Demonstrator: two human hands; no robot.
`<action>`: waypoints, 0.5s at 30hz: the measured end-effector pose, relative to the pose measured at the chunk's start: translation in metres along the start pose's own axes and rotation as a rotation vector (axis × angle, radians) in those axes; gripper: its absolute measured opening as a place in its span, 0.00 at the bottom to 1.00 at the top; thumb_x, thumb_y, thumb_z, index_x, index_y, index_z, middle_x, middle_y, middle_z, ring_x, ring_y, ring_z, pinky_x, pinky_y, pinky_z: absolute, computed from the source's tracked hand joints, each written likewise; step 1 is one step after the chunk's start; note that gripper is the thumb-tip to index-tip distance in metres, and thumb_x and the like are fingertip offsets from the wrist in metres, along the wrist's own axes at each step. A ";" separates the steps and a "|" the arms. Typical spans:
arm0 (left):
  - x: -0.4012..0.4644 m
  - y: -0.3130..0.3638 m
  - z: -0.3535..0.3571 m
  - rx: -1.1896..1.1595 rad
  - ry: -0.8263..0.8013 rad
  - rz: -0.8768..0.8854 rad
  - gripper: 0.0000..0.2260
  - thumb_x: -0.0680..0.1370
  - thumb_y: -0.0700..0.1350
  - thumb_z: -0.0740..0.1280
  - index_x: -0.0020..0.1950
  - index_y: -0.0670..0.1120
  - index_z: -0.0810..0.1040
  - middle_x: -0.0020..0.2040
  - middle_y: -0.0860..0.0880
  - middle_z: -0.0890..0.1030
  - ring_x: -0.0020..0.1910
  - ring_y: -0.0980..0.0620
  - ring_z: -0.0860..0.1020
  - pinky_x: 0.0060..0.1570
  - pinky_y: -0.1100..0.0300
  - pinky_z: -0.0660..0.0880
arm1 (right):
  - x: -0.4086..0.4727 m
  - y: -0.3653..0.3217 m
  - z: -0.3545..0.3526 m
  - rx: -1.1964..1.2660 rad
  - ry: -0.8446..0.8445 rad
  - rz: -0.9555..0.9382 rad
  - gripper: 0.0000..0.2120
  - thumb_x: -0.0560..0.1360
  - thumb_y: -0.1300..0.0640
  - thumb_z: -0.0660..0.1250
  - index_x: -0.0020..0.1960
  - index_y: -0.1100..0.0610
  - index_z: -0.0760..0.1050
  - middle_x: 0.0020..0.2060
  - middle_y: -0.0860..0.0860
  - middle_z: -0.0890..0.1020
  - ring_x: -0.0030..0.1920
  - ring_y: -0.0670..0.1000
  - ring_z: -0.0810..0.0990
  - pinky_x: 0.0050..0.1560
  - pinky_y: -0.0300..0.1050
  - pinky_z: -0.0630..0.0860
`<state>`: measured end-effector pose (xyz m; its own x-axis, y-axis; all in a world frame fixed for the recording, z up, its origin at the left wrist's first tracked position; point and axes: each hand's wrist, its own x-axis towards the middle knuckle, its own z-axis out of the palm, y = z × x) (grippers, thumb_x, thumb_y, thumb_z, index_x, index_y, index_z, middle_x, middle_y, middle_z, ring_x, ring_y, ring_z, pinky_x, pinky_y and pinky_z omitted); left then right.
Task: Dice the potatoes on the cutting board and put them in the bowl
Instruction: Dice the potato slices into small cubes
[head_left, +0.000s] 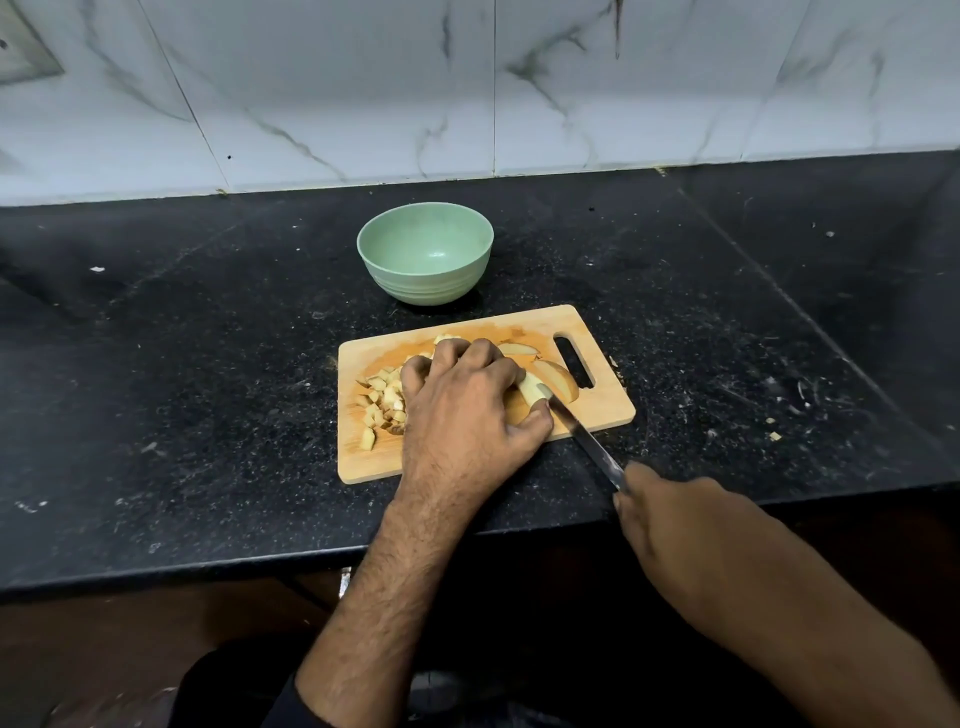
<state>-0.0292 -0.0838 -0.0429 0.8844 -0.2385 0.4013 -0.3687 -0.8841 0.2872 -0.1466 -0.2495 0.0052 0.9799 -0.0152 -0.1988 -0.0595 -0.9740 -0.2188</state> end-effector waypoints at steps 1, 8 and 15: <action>0.000 0.001 0.000 0.000 0.003 0.000 0.19 0.74 0.65 0.62 0.54 0.54 0.81 0.51 0.59 0.74 0.58 0.54 0.67 0.60 0.49 0.56 | -0.003 0.001 0.001 0.007 0.006 0.005 0.10 0.85 0.44 0.48 0.49 0.46 0.63 0.33 0.47 0.73 0.31 0.43 0.71 0.36 0.44 0.70; -0.004 0.001 -0.003 0.012 0.010 0.024 0.19 0.75 0.65 0.62 0.55 0.54 0.81 0.50 0.58 0.74 0.59 0.53 0.67 0.60 0.49 0.55 | -0.008 0.010 -0.005 0.074 0.014 0.056 0.14 0.82 0.41 0.51 0.43 0.46 0.66 0.33 0.47 0.77 0.33 0.44 0.77 0.40 0.45 0.78; -0.001 -0.003 -0.009 0.073 -0.052 0.073 0.23 0.76 0.70 0.59 0.58 0.56 0.80 0.57 0.57 0.77 0.65 0.53 0.66 0.64 0.46 0.55 | -0.007 0.009 -0.005 0.122 0.112 0.054 0.16 0.82 0.41 0.52 0.41 0.49 0.65 0.32 0.47 0.76 0.32 0.44 0.75 0.35 0.42 0.72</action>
<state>-0.0314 -0.0768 -0.0364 0.8703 -0.3216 0.3730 -0.4121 -0.8903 0.1939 -0.1527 -0.2595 0.0092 0.9894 -0.0986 -0.1070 -0.1286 -0.9364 -0.3266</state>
